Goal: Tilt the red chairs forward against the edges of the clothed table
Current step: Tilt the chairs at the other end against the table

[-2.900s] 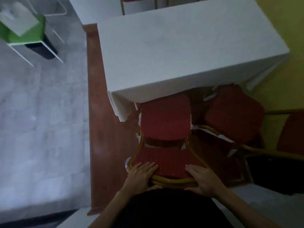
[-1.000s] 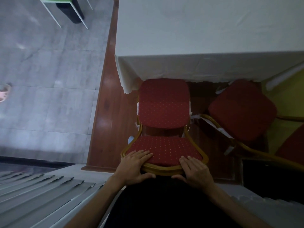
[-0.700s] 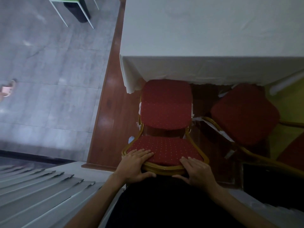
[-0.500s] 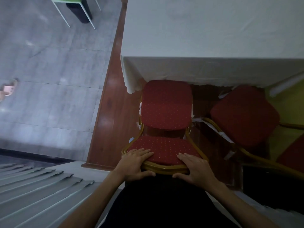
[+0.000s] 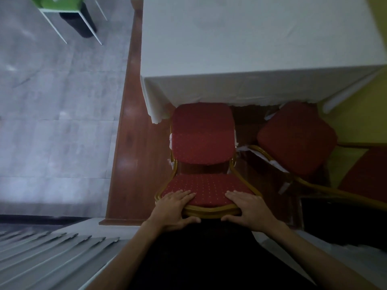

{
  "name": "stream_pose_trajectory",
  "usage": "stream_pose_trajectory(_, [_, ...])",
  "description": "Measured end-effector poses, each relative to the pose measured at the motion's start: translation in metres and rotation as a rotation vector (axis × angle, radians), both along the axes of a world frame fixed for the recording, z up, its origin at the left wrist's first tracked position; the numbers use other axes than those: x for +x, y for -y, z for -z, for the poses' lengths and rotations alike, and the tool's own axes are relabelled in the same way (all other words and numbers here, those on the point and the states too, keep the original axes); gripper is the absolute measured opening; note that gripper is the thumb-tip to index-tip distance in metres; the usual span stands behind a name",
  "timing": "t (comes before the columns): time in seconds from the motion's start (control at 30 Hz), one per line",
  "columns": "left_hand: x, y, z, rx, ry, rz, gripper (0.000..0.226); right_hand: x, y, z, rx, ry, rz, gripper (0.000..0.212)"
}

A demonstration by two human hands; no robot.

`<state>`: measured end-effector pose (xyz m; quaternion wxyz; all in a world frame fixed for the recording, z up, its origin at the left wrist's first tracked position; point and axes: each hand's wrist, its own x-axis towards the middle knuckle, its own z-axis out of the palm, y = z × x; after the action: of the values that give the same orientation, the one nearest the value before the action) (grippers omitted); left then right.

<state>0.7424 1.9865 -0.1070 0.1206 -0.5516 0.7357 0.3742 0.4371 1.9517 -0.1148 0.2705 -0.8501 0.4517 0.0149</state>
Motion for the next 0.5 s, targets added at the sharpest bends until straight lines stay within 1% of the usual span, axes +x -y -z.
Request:
stream_pose_trajectory(0.17, [0.002, 0.008, 0.000, -0.007, -0.016, 0.072, 0.102, -0.001, 0.004, -0.003, 0.132, -0.024, -0.005, 0.097])
stream_pose_trajectory(0.3, [-0.004, 0.013, -0.008, -0.030, -0.028, 0.084, 0.099, -0.007, 0.010, -0.003, 0.215, -0.002, -0.050, 0.094])
stream_pose_trajectory(0.5, [-0.042, 0.042, -0.022, -0.080, -0.049, -0.002, 0.093, -0.052, 0.041, -0.011, 0.210, 0.050, -0.074, 0.087])
